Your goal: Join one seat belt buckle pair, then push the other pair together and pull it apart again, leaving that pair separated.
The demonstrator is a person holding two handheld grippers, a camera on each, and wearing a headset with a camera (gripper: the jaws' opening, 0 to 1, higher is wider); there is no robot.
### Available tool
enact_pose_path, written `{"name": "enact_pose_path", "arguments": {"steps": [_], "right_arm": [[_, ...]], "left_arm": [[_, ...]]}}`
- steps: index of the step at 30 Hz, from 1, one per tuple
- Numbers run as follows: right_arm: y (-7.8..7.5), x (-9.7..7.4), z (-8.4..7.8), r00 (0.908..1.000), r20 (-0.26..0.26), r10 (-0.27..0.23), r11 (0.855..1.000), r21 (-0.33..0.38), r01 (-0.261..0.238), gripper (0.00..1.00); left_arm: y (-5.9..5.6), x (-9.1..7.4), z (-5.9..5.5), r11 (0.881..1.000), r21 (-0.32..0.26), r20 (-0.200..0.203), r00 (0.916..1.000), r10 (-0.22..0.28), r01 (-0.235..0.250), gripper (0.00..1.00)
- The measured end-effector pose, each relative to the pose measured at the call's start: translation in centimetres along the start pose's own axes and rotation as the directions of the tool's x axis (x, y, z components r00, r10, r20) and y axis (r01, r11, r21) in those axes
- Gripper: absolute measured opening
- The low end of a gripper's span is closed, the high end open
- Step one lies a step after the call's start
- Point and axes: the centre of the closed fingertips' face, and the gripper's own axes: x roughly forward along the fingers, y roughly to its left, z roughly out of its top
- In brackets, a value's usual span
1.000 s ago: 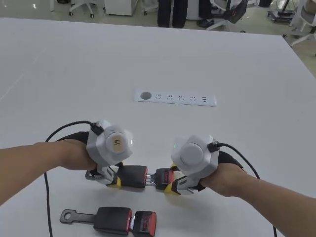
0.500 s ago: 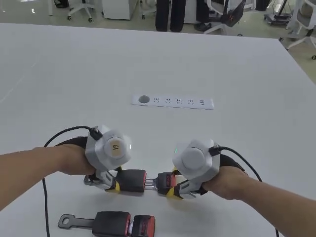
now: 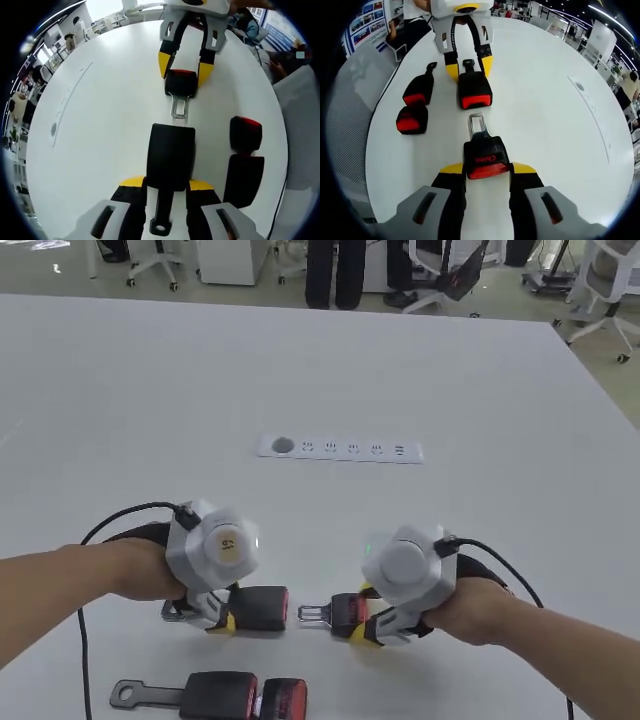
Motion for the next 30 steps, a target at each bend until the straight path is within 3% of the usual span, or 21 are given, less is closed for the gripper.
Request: {"name": "enact_pose_path", "arguments": {"steps": [14, 30], "right_arm": [[-0.6, -1.3, -2.3, 0.9998, -0.018, -0.008, 1.0, 0.011, 0.008, 0.32], [-0.8, -1.6, -2.5, 0.9997, -0.022, -0.006, 1.0, 0.011, 0.007, 0.32]], "left_arm": [[-0.2, -0.1, 0.0, 1.0, 0.008, -0.005, 1.0, 0.0, 0.0, 0.3], [-0.3, -0.2, -0.1, 1.0, 0.027, -0.014, 0.9999, -0.008, 0.009, 0.31]]}}
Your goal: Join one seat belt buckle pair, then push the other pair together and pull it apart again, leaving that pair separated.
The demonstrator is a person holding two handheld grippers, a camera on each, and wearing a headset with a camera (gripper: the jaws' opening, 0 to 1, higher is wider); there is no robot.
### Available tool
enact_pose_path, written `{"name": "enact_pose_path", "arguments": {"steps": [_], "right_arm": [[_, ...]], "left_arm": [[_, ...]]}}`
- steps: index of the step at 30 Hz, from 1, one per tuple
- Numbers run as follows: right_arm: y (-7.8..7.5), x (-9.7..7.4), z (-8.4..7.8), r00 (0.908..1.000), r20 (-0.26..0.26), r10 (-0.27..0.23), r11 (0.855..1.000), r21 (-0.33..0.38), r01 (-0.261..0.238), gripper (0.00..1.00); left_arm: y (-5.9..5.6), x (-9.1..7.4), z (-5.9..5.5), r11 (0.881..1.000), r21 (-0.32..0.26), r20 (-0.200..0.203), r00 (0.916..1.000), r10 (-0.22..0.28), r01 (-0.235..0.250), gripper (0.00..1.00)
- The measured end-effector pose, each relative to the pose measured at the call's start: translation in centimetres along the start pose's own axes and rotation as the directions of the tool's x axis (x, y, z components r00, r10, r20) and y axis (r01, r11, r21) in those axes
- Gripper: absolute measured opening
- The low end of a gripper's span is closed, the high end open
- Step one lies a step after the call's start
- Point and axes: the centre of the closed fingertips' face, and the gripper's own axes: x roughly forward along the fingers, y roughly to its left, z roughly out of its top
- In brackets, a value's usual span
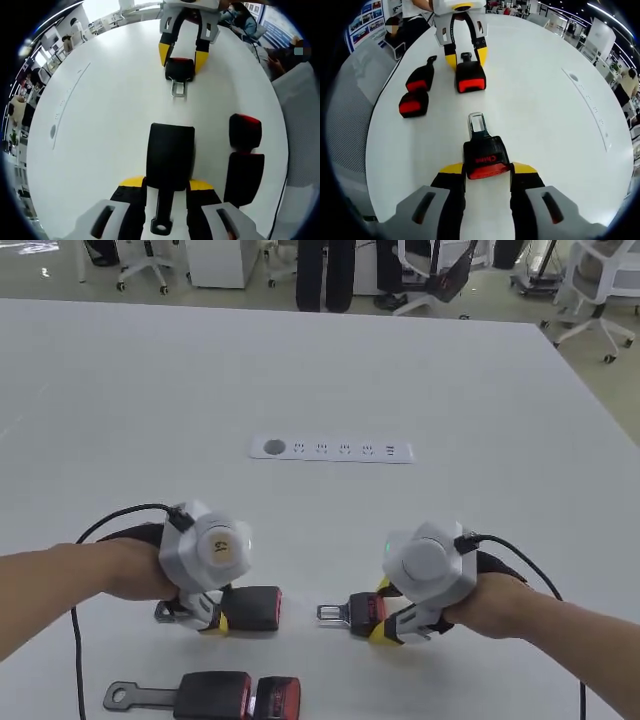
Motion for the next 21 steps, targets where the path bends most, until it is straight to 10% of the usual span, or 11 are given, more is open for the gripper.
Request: {"name": "enact_pose_path", "arguments": {"steps": [21], "right_arm": [[-0.1, -0.4, 0.07, 0.9999, 0.007, -0.014, 1.0, 0.004, 0.014, 0.33]], "left_arm": [[0.46, -0.37, -0.69, 0.998, 0.056, -0.031, 0.9995, 0.008, -0.006, 0.27]]}}
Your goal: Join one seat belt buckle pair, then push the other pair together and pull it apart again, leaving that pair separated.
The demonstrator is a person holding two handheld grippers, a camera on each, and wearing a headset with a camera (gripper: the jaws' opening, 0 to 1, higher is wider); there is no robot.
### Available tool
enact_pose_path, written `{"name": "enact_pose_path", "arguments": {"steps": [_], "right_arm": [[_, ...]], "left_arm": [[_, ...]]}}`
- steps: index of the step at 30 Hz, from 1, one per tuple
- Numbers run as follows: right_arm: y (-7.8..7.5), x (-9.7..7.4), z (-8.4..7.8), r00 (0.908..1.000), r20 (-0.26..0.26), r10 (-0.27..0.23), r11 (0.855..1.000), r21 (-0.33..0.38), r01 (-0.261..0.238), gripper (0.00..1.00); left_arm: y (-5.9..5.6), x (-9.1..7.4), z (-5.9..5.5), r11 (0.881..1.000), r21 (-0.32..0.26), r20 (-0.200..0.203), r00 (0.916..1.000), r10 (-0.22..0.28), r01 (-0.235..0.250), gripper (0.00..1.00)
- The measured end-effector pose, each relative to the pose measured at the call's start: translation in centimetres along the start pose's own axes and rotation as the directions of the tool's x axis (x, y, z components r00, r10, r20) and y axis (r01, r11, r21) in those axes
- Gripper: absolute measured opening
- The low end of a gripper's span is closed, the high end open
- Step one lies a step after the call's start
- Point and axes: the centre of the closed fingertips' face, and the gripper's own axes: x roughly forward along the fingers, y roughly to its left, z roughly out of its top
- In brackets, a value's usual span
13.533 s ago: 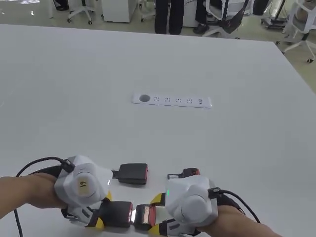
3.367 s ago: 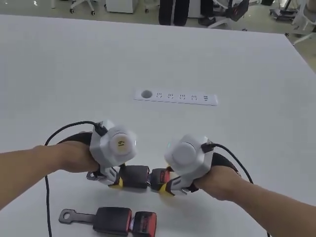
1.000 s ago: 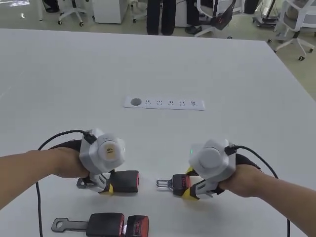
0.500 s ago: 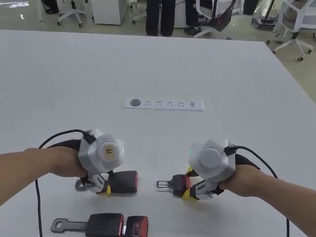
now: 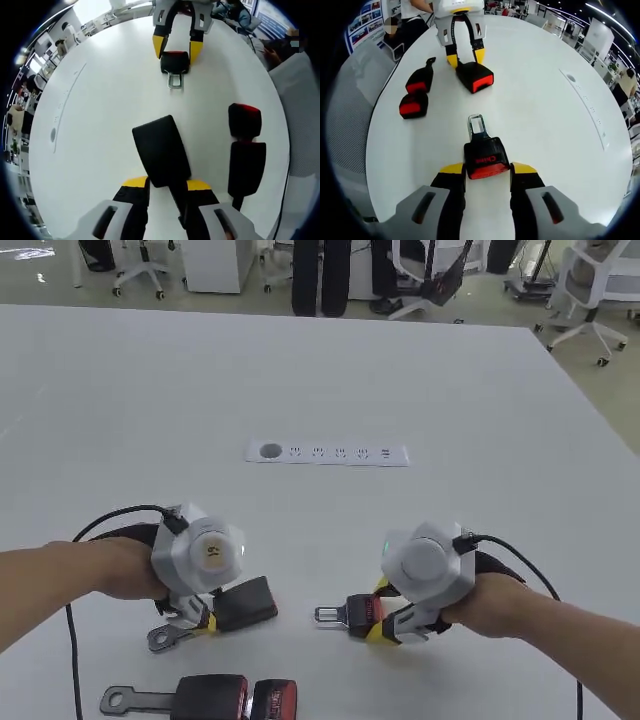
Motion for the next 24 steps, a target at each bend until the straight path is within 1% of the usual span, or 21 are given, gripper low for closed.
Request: {"name": "enact_pose_path", "arguments": {"steps": [4, 6, 8, 12, 16, 17, 18, 20, 21, 23, 24], "right_arm": [[-0.1, 0.0, 0.0, 1.0, 0.0, 0.0, 1.0, -0.003, 0.0, 0.33], [0.0, -0.1, 0.1, 1.0, -0.001, 0.0, 1.0, -0.004, 0.0, 0.33], [0.2, -0.2, 0.1, 1.0, -0.002, 0.0, 1.0, -0.005, 0.0, 0.33], [0.1, -0.2, 0.1, 1.0, -0.004, -0.001, 1.0, -0.009, 0.001, 0.33], [0.0, -0.2, 0.1, 1.0, -0.004, -0.002, 1.0, -0.008, 0.002, 0.34], [0.0, -0.2, 0.1, 1.0, -0.005, -0.002, 1.0, -0.009, 0.002, 0.34], [0.1, -0.2, 0.1, 1.0, -0.005, -0.003, 1.0, -0.009, 0.002, 0.34], [0.0, -0.1, 0.1, 1.0, -0.005, -0.003, 1.0, -0.01, 0.003, 0.34], [0.0, 0.0, 0.1, 1.0, -0.005, -0.003, 1.0, -0.01, 0.003, 0.34], [-0.2, 0.2, -0.1, 1.0, -0.004, -0.003, 1.0, -0.01, 0.003, 0.34], [0.0, -0.1, 0.1, 1.0, -0.004, -0.003, 1.0, -0.01, 0.003, 0.34]], "left_arm": [[-0.1, -0.2, 0.2, 1.0, 0.0, 0.002, 1.0, -0.001, 0.001, 0.27], [-0.3, -0.2, 0.2, 1.0, -0.007, 0.006, 1.0, -0.008, 0.008, 0.29], [-0.3, -0.3, 0.3, 1.0, -0.006, 0.006, 1.0, -0.005, 0.005, 0.31], [-0.6, -0.3, 0.6, 0.999, -0.03, 0.031, 0.9993, -0.02, 0.021, 0.35], [-0.5, -0.2, 1.0, 0.999, -0.049, 0.056, 0.9983, -0.018, 0.021, 0.36], [-0.4, -0.2, 1.2, 0.998, -0.055, 0.069, 0.9974, -0.02, 0.024, 0.36], [-0.4, -0.3, 1.4, 0.998, -0.06, 0.074, 0.997, -0.02, 0.025, 0.36], [0.0, 0.0, 1.4, 0.999, -0.053, 0.075, 0.9972, -0.01, 0.014, 0.34], [0.0, 0.0, 1.5, 0.999, -0.031, 0.07, 0.9975, -0.011, 0.013, 0.34], [0.0, 0.1, 1.4, 1.0, -0.022, 0.066, 0.9977, -0.013, 0.014, 0.34], [0.1, 0.1, 1.4, 1.0, -0.014, 0.065, 0.9978, -0.013, 0.014, 0.34]]}}
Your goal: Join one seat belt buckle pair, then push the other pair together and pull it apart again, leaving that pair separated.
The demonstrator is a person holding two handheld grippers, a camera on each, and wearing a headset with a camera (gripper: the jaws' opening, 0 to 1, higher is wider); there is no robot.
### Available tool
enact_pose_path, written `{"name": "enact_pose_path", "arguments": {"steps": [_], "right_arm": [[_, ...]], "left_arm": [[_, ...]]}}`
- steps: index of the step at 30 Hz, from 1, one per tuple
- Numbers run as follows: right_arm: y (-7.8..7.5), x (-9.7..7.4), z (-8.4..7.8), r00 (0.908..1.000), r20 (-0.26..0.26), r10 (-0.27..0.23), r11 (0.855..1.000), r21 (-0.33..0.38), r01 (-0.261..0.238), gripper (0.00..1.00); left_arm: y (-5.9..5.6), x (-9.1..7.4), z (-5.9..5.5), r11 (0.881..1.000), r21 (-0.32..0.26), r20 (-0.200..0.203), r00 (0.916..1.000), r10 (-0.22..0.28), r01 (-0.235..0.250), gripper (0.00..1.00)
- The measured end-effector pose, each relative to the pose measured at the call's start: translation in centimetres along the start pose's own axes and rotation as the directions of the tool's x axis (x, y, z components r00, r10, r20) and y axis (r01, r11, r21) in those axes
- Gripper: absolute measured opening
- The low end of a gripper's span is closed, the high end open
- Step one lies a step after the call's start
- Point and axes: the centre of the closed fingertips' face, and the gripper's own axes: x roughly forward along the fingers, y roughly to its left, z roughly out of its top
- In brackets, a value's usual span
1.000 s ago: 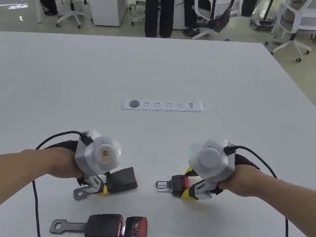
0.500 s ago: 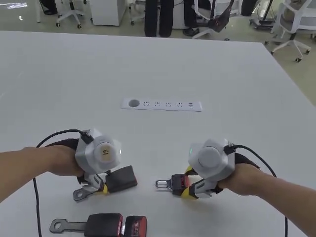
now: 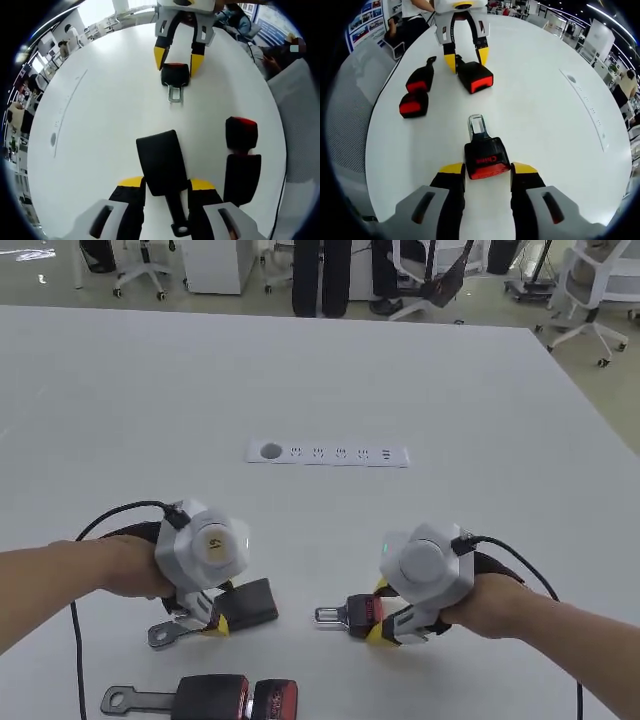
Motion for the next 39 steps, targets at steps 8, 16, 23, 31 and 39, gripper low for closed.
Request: {"name": "enact_pose_path", "arguments": {"steps": [8, 16, 23, 31, 39], "right_arm": [[0.3, -0.2, 0.3, 1.0, 0.004, 0.001, 1.0, -0.009, -0.001, 0.34], [0.1, -0.1, 0.3, 0.9998, 0.018, 0.0, 1.0, -0.008, 0.0, 0.36], [0.2, -0.5, 0.5, 0.9997, 0.023, -0.005, 1.0, -0.01, 0.005, 0.39], [0.6, -1.1, 0.8, 0.9993, 0.039, 0.001, 1.0, 0.007, -0.001, 0.49], [1.2, -2.2, 0.2, 0.9988, 0.047, -0.014, 0.999, 0.045, 0.012, 0.61]], "left_arm": [[-0.5, -0.1, 0.2, 0.997, 0.079, 0.013, 0.9999, -0.009, 0.008, 0.33], [-0.8, -0.3, 0.3, 0.993, 0.115, 0.003, 0.9998, -0.022, 0.021, 0.32], [-0.7, -0.7, 0.1, 0.993, 0.113, -0.005, 0.9999, -0.016, 0.017, 0.34], [-1.1, -1.5, -0.1, 0.999, 0.048, 0.022, 0.9997, 0.002, -0.003, 0.38], [-1.8, -2.9, -1.1, 0.995, -0.102, 0.11, 0.994, 0.007, 0.005, 0.47]]}}
